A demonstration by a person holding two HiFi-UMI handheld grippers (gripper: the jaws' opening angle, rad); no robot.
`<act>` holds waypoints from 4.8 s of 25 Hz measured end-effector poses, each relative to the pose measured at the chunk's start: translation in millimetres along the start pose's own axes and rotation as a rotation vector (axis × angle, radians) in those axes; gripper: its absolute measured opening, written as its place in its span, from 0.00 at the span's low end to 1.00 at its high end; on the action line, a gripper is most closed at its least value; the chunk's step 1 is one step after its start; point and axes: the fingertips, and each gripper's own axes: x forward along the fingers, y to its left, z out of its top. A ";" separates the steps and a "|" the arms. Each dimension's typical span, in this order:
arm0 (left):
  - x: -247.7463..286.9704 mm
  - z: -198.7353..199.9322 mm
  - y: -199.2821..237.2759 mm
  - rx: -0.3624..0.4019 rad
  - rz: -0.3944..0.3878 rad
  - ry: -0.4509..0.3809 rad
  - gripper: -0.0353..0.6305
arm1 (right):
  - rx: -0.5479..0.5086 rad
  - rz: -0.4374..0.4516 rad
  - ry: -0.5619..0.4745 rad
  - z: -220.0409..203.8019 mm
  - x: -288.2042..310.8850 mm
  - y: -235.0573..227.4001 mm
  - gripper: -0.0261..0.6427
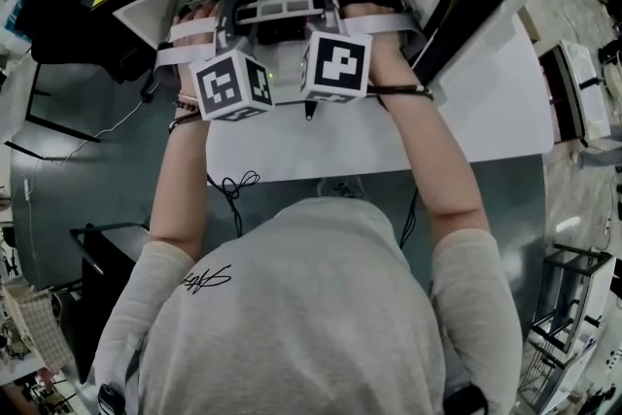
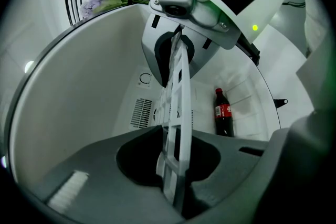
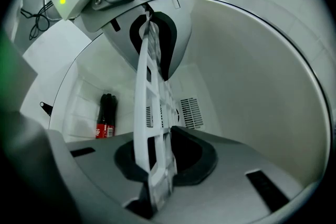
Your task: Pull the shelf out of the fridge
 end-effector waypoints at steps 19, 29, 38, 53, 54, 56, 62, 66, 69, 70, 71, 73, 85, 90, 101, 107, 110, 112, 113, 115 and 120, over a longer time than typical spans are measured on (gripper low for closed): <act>-4.5 0.7 0.0 -0.033 -0.027 0.005 0.12 | 0.003 0.017 0.034 -1.7 -3.3 -4.0 0.11; -9.6 2.6 -0.3 -0.032 -0.029 0.003 0.12 | 0.008 0.020 0.036 -0.9 -8.7 -3.9 0.11; -12.4 3.7 -1.5 -0.031 -0.030 0.002 0.12 | 0.009 0.021 0.036 -0.6 -11.8 -2.9 0.11; -17.7 5.2 -1.7 -0.025 -0.027 0.000 0.12 | 0.013 0.024 0.038 0.8 -16.9 -2.2 0.11; -17.9 5.3 -1.8 -0.025 -0.027 0.000 0.12 | 0.014 0.024 0.039 0.8 -17.1 -2.1 0.11; -18.3 5.6 -1.9 -0.026 -0.028 0.000 0.12 | 0.013 0.024 0.040 0.7 -17.8 -2.2 0.11; -21.6 6.2 -2.2 -0.029 -0.030 0.001 0.12 | 0.011 0.026 0.041 1.9 -21.0 -1.7 0.11; -22.3 6.7 -3.3 -0.027 -0.029 0.001 0.12 | 0.012 0.024 0.043 1.4 -21.9 -0.9 0.11; -23.4 7.3 -3.7 -0.027 -0.030 0.000 0.12 | 0.011 0.026 0.043 1.5 -23.1 -0.4 0.11; -23.9 7.5 -3.7 -0.027 -0.031 0.000 0.12 | 0.011 0.026 0.043 1.6 -23.6 -0.4 0.11; -24.4 7.6 -3.6 -0.026 -0.030 0.000 0.12 | 0.012 0.026 0.043 1.8 -24.1 -0.4 0.11; -25.1 7.8 -3.6 -0.026 -0.030 -0.001 0.12 | 0.013 0.026 0.045 1.9 -24.9 -0.3 0.11; -31.7 9.8 -5.8 -0.025 -0.028 -0.002 0.12 | 0.012 0.026 0.047 3.4 -31.8 1.6 0.11; -35.5 10.8 -5.8 -0.022 -0.025 -0.004 0.12 | 0.012 0.025 0.049 4.5 -35.7 1.7 0.11; -41.2 12.6 -7.4 -0.017 -0.021 -0.007 0.12 | 0.011 0.024 0.055 5.2 -41.4 3.6 0.11; -44.4 13.4 -7.6 -0.017 -0.021 -0.009 0.12 | 0.011 0.024 0.056 6.1 -44.8 3.5 0.11; -44.9 13.6 -7.0 -0.015 -0.018 -0.009 0.12 | 0.010 0.023 0.055 6.2 -45.2 3.0 0.11; -46.0 14.6 -7.6 -0.017 -0.019 -0.010 0.12 | 0.011 0.024 0.055 6.2 -46.7 3.5 0.11; -47.0 14.9 -8.3 -0.018 -0.021 -0.010 0.12 | 0.012 0.026 0.055 6.4 -47.9 4.2 0.11; -49.3 15.0 -9.6 -0.018 -0.025 -0.009 0.12 | 0.013 0.028 0.055 7.2 -50.0 5.5 0.11; -51.3 15.1 -8.5 -0.016 -0.021 -0.010 0.12 | 0.012 0.024 0.054 8.4 -51.7 4.5 0.11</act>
